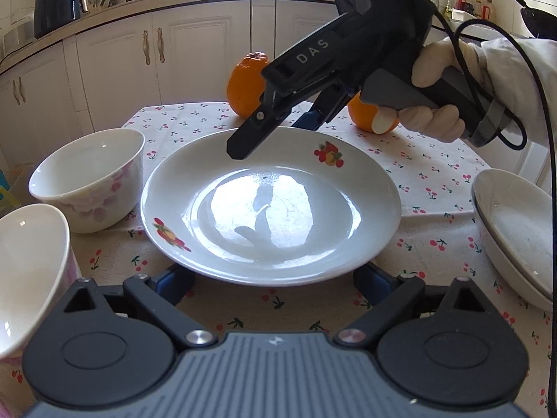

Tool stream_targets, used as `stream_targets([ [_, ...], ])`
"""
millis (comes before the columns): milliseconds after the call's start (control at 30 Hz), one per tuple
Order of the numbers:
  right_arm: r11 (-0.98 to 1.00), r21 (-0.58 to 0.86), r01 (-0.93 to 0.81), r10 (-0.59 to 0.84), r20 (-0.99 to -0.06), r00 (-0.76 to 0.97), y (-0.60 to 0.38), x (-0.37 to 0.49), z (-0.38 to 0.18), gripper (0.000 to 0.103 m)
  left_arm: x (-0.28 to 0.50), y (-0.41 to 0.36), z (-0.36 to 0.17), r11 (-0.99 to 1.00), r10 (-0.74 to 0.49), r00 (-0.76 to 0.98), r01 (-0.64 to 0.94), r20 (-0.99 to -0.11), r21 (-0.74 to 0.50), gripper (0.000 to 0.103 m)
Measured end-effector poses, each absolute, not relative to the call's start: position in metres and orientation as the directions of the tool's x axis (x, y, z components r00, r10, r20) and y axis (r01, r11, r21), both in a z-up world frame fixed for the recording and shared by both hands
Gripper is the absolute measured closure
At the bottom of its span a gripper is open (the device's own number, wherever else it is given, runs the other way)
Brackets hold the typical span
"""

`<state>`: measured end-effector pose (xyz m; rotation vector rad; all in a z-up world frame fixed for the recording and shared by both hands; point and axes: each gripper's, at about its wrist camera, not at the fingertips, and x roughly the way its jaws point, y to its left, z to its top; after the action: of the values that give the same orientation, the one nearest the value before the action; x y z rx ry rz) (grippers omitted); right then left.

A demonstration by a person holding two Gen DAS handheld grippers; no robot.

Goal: Organize plates and bowls
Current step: 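Close the right gripper on the white plate's rim, then lift and carry the white plate with the right gripper toward the plate stack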

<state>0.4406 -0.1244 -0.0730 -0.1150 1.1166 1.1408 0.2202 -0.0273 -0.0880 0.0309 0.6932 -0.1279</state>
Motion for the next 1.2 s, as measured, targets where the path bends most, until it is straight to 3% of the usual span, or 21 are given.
stream_targets([
  [1200, 0.510, 0.511, -0.692, 0.720, -0.694, 0.018, -0.177, 0.386, -0.038, 0.012, 0.180, -0.041, -0.054, 0.962, -0.179, 0.745, 0.270, -0.643, 0.045, 0.007],
])
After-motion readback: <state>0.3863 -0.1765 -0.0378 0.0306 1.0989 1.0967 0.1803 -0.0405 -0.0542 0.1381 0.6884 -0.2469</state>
